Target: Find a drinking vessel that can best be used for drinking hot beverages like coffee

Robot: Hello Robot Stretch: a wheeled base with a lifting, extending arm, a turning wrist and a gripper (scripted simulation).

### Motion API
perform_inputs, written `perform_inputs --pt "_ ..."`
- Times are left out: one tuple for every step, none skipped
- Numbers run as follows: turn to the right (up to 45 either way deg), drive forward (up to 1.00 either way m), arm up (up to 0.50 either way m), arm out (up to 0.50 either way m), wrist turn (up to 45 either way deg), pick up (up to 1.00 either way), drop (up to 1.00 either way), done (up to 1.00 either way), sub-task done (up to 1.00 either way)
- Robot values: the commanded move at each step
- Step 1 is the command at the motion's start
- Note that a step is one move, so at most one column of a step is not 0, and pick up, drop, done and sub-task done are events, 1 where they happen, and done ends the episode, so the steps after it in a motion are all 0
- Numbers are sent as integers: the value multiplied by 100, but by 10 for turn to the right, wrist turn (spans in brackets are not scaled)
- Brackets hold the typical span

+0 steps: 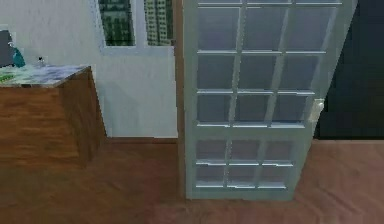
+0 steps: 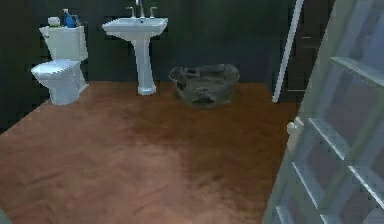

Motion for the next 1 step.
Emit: perform_inputs --pt "0 10 0 0 0 0 0 0 0"
